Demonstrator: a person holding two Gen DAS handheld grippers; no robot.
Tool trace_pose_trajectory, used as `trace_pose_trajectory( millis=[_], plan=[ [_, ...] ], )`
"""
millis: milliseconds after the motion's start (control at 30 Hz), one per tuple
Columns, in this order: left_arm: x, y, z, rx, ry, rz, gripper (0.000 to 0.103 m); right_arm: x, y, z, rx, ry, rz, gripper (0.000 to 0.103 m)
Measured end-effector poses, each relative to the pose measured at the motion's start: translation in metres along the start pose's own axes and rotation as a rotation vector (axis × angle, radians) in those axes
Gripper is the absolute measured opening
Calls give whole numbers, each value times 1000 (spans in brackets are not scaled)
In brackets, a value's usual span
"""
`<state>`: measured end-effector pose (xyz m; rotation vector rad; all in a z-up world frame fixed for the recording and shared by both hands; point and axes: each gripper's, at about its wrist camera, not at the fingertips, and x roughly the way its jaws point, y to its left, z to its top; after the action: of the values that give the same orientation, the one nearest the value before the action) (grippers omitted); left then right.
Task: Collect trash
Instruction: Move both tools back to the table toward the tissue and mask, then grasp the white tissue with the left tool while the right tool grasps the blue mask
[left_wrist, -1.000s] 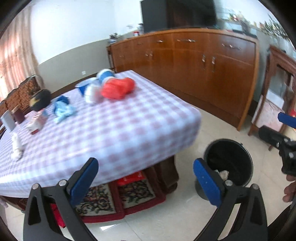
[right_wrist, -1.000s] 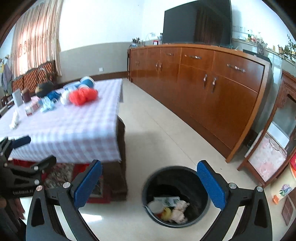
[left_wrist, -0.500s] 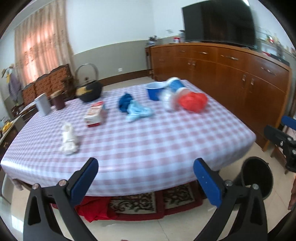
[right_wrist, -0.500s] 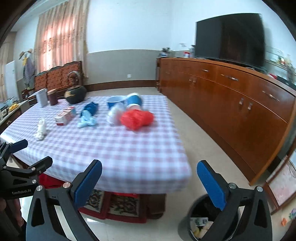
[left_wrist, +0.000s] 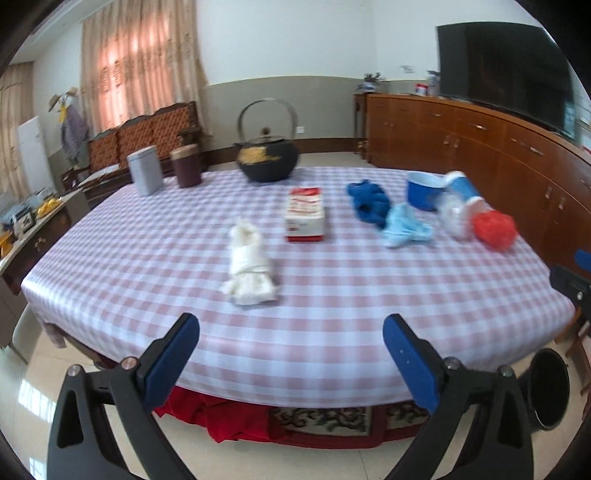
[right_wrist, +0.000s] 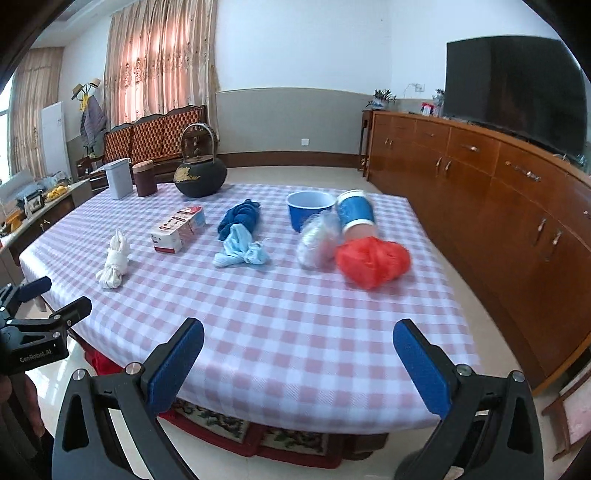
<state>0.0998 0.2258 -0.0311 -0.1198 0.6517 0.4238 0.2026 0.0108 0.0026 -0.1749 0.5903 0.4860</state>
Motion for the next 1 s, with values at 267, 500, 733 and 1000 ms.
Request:
trace_pose_trajectory(
  millis=[267, 500, 733, 1000],
  plan=[
    [40, 30, 17, -58, 34, 33, 96, 64, 31, 26, -77, 58, 54, 92],
    [76, 44, 29, -76, 69, 34, 96, 130, 46, 52, -105, 128, 66, 89],
    [102, 42, 31, -79, 112, 5, 88, 172, 53, 64, -112, 194, 91, 85],
    [112, 38, 30, -62, 124, -12, 52, 202, 57, 66, -106, 280, 110, 59]
  ],
)
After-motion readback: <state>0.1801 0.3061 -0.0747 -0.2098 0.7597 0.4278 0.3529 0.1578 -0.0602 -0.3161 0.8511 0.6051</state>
